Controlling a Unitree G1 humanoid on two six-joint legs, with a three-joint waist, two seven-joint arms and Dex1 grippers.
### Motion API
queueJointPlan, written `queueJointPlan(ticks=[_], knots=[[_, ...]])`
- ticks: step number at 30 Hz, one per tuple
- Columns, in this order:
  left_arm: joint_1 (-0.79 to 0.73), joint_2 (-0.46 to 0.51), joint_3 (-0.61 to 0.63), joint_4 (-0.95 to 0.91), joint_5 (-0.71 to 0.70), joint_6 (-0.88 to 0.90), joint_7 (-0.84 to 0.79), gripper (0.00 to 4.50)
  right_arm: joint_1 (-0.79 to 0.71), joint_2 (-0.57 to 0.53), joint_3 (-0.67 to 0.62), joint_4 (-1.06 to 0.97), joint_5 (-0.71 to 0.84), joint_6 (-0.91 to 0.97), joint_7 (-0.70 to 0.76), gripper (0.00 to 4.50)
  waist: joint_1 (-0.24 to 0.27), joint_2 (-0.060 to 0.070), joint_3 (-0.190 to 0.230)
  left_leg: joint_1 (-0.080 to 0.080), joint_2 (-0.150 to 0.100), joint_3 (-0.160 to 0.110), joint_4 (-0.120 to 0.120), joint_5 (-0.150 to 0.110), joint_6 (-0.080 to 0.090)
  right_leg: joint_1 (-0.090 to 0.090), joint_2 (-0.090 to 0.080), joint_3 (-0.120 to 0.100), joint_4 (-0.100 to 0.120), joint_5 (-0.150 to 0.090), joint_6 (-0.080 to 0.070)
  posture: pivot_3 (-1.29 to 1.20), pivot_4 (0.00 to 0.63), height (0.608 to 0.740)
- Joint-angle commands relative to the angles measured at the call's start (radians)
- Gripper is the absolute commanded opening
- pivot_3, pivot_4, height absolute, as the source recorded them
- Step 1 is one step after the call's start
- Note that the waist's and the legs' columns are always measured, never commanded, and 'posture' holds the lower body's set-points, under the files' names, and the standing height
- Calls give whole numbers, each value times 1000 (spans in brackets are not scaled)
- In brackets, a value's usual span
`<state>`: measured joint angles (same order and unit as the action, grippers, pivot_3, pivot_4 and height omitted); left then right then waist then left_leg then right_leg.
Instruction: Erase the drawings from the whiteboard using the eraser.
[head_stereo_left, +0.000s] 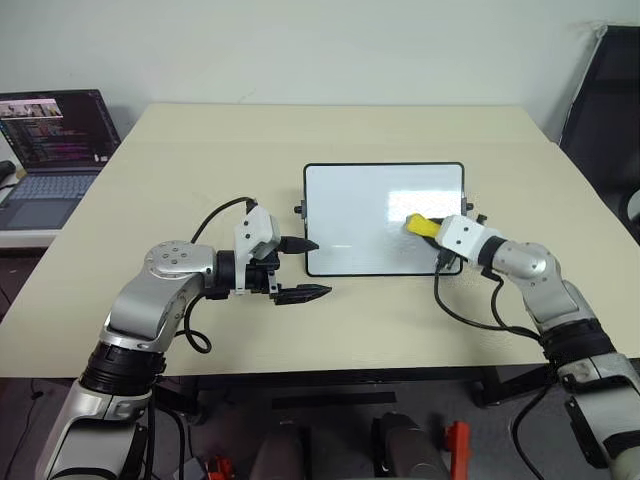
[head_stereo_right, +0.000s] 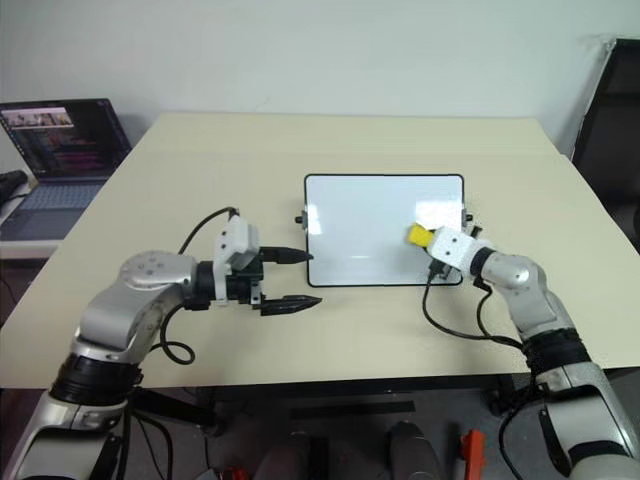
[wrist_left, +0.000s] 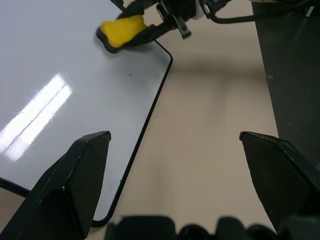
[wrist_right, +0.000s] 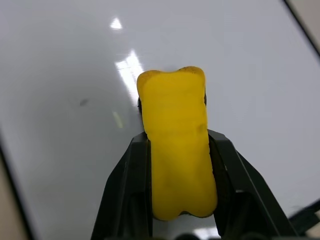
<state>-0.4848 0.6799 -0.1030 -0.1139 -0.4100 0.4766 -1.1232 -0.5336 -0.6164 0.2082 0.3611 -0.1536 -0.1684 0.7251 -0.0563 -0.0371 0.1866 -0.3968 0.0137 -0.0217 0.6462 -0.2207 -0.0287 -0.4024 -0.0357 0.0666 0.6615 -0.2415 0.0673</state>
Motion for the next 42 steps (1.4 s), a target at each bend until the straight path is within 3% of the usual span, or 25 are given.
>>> queueJointPlan(ticks=[1, 9, 12, 15, 18, 20, 22, 28, 32, 37, 42], knots=[[-21, 0, 14, -13, -2, -16, -1, 4500, 83, -19, 51, -96, 41, 81, 149, 1071, -1, 0, 0, 0, 0, 0, 0, 0, 0, 0, 0, 0, 0, 0, 0, 0, 150, 740], [-40, -4, 6, 6, 2, -22, -10, 4500, -8, 14, -2, -45, -29, 135, -26, 1068, -7, 1, 0, 0, 1, 1, 0, 0, 0, -2, 1, 1, 1, 0, -1, 0, 150, 740], [-54, -21, 5, 12, -2, -32, -9, 4500, -28, 24, -63, -50, 29, 154, -61, 1068, -1, 1, 0, 0, 0, 1, 0, 0, 0, -2, 1, 2, 0, -1, -3, 0, 150, 740], [-71, -56, 9, 7, -30, -21, -7, 4500, 7, 17, -200, -202, 234, 276, 9, 1068, 8, 1, 1, -2, 0, 1, 0, 0, 0, -2, 1, 1, -1, 1, 0, 0, 150, 740], [-105, -140, -35, 10, -44, -25, -11, 4500, 53, -19, -484, -401, 511, 522, -21, 1068, 25, 3, 2, -5, 0, -1, -1, 0, -1, -3, 0, -1, -3, 2, -3, 0, 150, 740], [-119, -183, -63, 12, -40, -31, -18, 4500, 76, -38, -597, -447, 578, 616, -76, 1068, 38, 3, 2, -8, -1, -2, -1, -1, -1, -4, -2, -3, -4, 1, -2, 0, 150, 740], [-122, -241, -97, 0, -58, -25, -32, 4500, 141, -87, -680, -390, 514, 698, -183, 1068, 41, 2, 2, -8, -1, -2, -1, -3, -3, -3, -2, -4, -6, 1, -2, 0, 150, 740], [-121, -343, -162, 19, -27, -63, -18, 4500, 245, -131, -650, -239, 436, 807, -258, 1068, 23, 7, 0, -10, -1, 0, -2, -4, -2, -3, -2, -2, -14, 1, -1, 0, 150, 740], [-117, -361, -176, 23, -18, -66, -13, 4500, 177, -113, -658, -72, 419, 819, -347, 1068, 1, 12, -2, -7, -1, 3, -3, -5, -1, -3, -1, 2, -13, 1, -1, 0, 150, 740], [-104, -350, -170, -4, -24, -49, -4, 4500, 112, -133, -634, 75, 406, 765, -337, 1068, -1, 12, -2, -5, -1, 4, -3, -4, -1, -2, 0, 4, -13, 0, 5, 0, 150, 740], [-88, -332, -157, -27, -31, -32, 21, 4500, 86, -143, -607, 110, 413, 763, -284, 2720, 1, 12, -2, -6, -1, 4, -3, -5, -1, -2, 0, 4, -14, 1, 4, 0, 150, 740]])
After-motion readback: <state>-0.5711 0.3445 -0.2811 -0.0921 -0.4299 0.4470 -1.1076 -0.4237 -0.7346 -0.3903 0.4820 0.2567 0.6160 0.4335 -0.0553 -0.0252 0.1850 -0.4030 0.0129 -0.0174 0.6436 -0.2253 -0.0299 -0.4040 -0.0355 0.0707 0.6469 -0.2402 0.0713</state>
